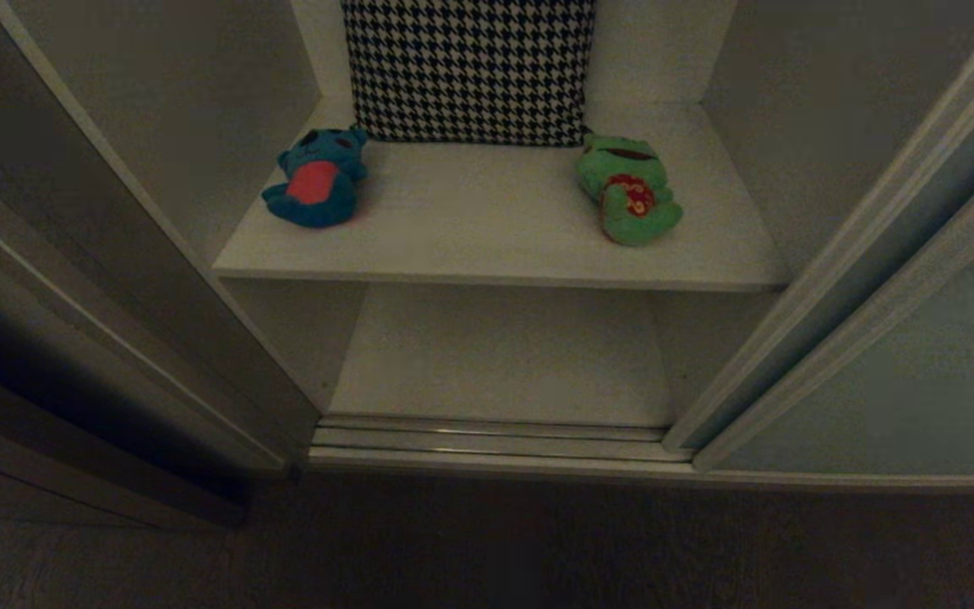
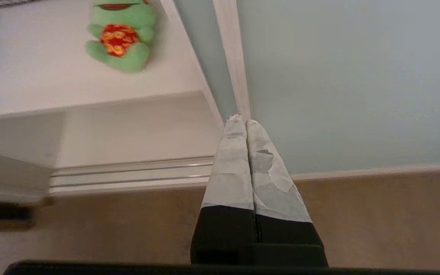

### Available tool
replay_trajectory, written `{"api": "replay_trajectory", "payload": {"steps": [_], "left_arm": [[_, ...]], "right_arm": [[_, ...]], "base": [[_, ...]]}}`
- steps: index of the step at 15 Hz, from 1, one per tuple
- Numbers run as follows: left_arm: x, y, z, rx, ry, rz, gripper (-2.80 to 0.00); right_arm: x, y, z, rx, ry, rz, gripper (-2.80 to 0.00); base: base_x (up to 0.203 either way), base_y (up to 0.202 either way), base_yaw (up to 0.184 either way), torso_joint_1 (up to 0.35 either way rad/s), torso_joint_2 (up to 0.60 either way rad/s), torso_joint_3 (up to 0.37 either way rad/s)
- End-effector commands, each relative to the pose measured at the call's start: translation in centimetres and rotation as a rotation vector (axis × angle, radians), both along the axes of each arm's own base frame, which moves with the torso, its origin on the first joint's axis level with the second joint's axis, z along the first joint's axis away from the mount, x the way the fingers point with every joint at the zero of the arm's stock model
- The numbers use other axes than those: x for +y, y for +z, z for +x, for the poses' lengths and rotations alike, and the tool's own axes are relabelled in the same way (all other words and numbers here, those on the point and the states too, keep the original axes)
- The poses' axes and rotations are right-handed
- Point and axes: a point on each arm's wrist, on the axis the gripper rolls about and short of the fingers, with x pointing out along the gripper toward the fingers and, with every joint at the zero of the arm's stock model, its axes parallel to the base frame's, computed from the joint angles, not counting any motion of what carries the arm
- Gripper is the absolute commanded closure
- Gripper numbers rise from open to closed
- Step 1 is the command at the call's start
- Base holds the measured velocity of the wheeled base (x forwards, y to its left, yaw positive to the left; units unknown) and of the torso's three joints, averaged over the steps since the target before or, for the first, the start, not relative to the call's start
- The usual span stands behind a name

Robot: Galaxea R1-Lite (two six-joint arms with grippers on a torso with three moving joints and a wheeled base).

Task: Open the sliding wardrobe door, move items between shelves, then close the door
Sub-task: Close the door

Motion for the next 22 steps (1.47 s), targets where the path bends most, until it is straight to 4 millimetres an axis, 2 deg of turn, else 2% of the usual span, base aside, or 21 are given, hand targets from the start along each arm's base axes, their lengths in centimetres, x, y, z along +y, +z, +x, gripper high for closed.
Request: {"api": "replay_trajectory", "payload": {"steps": [1, 9, 11, 17, 22], "left_arm": [[0.0, 0.0, 0.0, 0.001, 0.001, 0.000, 0.00], [0.0, 0.0, 0.0, 0.002, 0.000, -0.001, 0.00], [0.0, 0.0, 0.0, 0.002, -0.001, 0.000, 0.00], [0.0, 0.0, 0.0, 0.002, -0.001, 0.001, 0.00], [0.0, 0.0, 0.0, 0.002, -0.001, 0.000, 0.00]], "right_arm": [[-2.2, -0.6, 3.2, 0.070, 0.051, 0.057, 0.00], [-5.0, -1.2, 8.3, 0.051, 0.062, 0.048, 0.00], [-5.1, -1.7, 9.2, 0.057, 0.092, 0.051, 0.00], [-4.4, -1.8, 10.5, 0.063, 0.165, 0.050, 0.00], [-4.7, -2.1, 11.5, 0.051, 0.168, 0.043, 0.00]], "base": [[0.000, 0.000, 0.000, 0.000, 0.00, 0.000], [0.000, 0.000, 0.000, 0.000, 0.00, 0.000], [0.000, 0.000, 0.000, 0.000, 0.00, 0.000], [0.000, 0.000, 0.000, 0.000, 0.00, 0.000], [0.000, 0.000, 0.000, 0.000, 0.00, 0.000]]}}
